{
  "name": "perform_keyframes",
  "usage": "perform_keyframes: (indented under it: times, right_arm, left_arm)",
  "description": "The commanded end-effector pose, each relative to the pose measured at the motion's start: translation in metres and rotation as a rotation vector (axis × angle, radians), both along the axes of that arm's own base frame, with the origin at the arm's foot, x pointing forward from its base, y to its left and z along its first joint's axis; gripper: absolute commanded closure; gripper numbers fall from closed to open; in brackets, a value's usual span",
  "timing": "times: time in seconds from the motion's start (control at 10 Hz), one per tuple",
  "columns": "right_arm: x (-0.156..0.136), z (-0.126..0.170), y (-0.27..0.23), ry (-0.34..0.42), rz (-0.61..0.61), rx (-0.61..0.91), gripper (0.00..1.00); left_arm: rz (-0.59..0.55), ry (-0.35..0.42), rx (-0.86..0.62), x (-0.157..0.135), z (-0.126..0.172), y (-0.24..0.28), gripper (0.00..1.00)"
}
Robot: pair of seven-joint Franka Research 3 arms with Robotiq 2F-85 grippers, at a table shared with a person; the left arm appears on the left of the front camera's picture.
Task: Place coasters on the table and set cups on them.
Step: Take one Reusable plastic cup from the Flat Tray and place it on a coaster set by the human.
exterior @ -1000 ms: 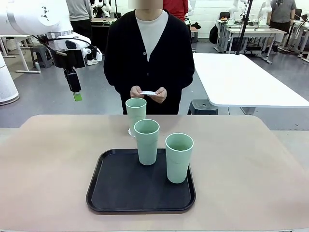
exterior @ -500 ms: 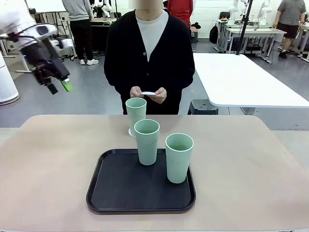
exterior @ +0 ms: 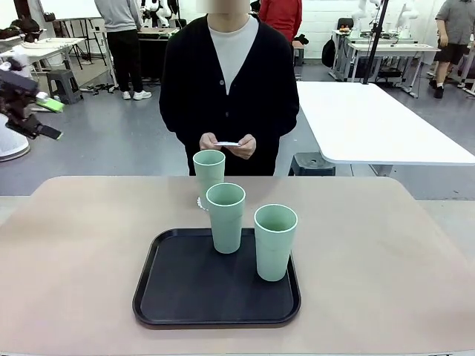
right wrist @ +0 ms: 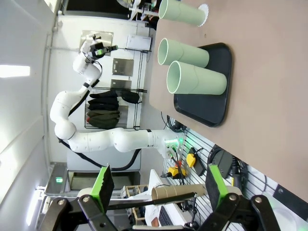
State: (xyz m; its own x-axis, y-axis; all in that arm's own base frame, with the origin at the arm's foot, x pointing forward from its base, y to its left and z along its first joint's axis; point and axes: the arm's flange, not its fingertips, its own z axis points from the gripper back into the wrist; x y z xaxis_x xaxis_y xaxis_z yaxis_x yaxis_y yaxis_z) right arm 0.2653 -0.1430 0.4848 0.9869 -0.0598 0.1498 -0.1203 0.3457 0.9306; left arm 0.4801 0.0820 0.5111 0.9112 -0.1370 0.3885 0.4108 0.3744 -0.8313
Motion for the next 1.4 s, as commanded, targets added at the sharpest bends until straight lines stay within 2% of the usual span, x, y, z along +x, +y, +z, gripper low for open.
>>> perform_keyframes:
  times: [0.0,0.4,0.8,1.1,1.3]
  right_arm:
    - [0.0,0.0,0.0,-0.006,0.006,0.007,0.0]
    - [0.0,0.0,0.0,-0.006,0.006,0.007,0.0]
    - [0.0,0.0,0.0,-0.006,0.006,0.007,0.0]
    - [0.0,0.0,0.0,-0.006,0.006,0.007,0.0]
    - [0.0,0.0,0.0,-0.006,0.006,0.007,0.0]
  left_arm:
    - [-0.063,0.035,-0.152,-0.014,-0.028,0.031,0.0]
    - [-0.004,0.055,-0.284,-0.034,-0.053,0.073,0.0]
    - [0.027,0.141,-0.227,-0.036,-0.068,0.081,0.0]
    - [0.015,0.144,-0.188,-0.033,-0.063,0.072,0.0]
    - [0.025,0.128,-0.238,-0.035,-0.071,0.082,0.0]
